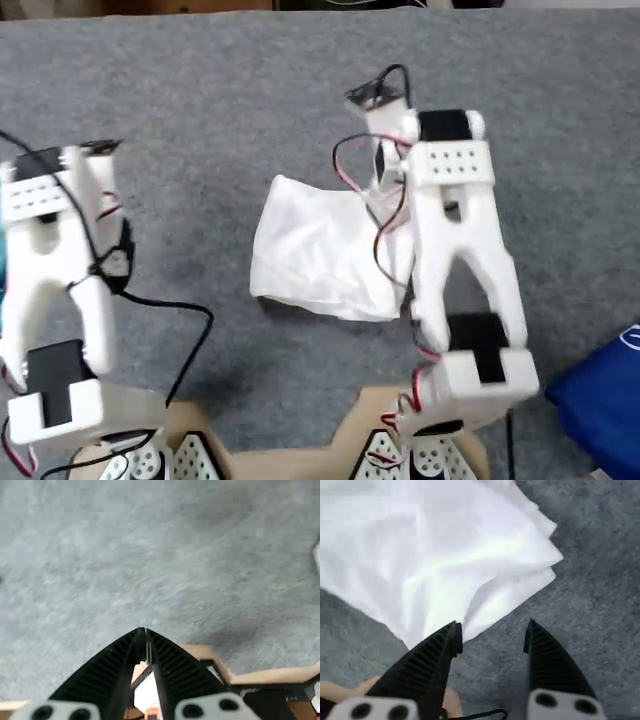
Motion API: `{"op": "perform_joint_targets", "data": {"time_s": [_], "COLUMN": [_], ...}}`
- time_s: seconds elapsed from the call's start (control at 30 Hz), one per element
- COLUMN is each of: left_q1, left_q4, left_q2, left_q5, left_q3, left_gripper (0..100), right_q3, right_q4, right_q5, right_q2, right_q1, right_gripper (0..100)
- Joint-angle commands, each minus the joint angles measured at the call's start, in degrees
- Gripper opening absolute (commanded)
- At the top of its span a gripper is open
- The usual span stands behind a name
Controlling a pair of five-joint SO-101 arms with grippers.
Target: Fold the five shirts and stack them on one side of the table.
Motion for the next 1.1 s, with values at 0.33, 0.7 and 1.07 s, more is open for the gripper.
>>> {"op": "perform_joint_targets", "data": {"time_s": [0.33,0.7,1.07], "left_q1": [17.5,32.5,36.3], "left_q4": [-15.6,-29.9,-46.8], "left_q2": [-2.3,-2.2,11.3], "left_q5": [8.4,15.1,17.1], "left_q3": [-2.7,-2.9,-3.9], "left_gripper": [2,2,2], "right_q3": [-17.4,-16.7,-27.6], "right_q4": [1.4,-7.6,-3.8], "right_q5": [-16.5,-15.9,-12.5], "right_q2": [19.8,24.0,28.8], "right_q1": [0.7,6.2,9.0], "right_gripper": [25.6,1.0,2.6]}}
